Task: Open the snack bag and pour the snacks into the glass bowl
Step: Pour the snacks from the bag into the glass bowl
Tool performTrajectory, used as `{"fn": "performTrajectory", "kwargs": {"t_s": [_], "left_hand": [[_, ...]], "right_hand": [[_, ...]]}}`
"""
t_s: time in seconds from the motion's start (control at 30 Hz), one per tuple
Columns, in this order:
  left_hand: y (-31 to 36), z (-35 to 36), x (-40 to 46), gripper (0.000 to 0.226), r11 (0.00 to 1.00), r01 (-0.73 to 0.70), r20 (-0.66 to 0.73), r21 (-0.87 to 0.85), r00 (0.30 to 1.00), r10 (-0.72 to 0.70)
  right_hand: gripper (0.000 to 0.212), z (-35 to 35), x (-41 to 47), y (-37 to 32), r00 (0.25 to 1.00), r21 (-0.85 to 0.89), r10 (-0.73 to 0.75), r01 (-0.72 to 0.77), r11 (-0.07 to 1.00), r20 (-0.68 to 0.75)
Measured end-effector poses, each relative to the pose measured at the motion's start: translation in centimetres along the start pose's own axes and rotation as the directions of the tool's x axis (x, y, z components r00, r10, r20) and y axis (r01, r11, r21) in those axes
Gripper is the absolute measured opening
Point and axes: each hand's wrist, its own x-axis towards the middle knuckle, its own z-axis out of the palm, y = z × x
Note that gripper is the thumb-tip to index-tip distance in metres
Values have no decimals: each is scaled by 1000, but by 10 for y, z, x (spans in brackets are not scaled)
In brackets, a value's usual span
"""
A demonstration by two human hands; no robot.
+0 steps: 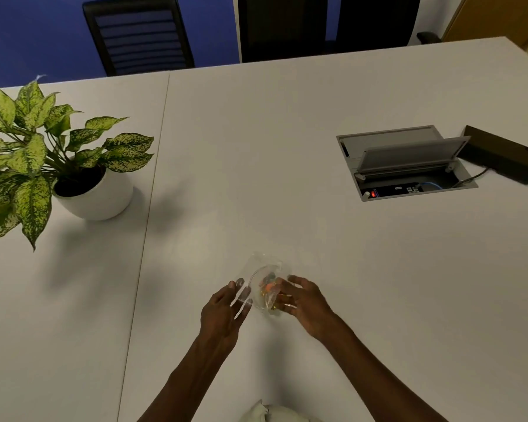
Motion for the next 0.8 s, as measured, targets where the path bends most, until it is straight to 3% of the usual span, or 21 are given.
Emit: {"fn": "performTrajectory", "kwargs": {"t_s": [0.1,0.23,0.33,0.5,0.63,0.8], "left_hand": [[-2,4,-4,22,996,-16,58,-93,998,21],[0,1,-10,32,997,-9,131,-71,991,18],[9,-9,-10,39,998,-10,231,64,973,-5],[33,-2,-16,48,942,-115,314,316,949,11],[37,6,-17,30,944,-197,267,266,956,124],[32,7,-18,19,971,-204,265,126,950,165]], "right_hand": [[31,16,-13,5,994,-24,-14,17,1000,110],[30,26,-24,2,989,-143,-135,142,979,58],[25,23,-29,-6,969,-336,-218,245,910,118],[24,18,-42,-20,944,-500,-189,305,811,269],[41,15,-45,-20,944,-445,-194,299,844,266],[26,15,-51,-16,965,-226,-245,261,938,98]]}}
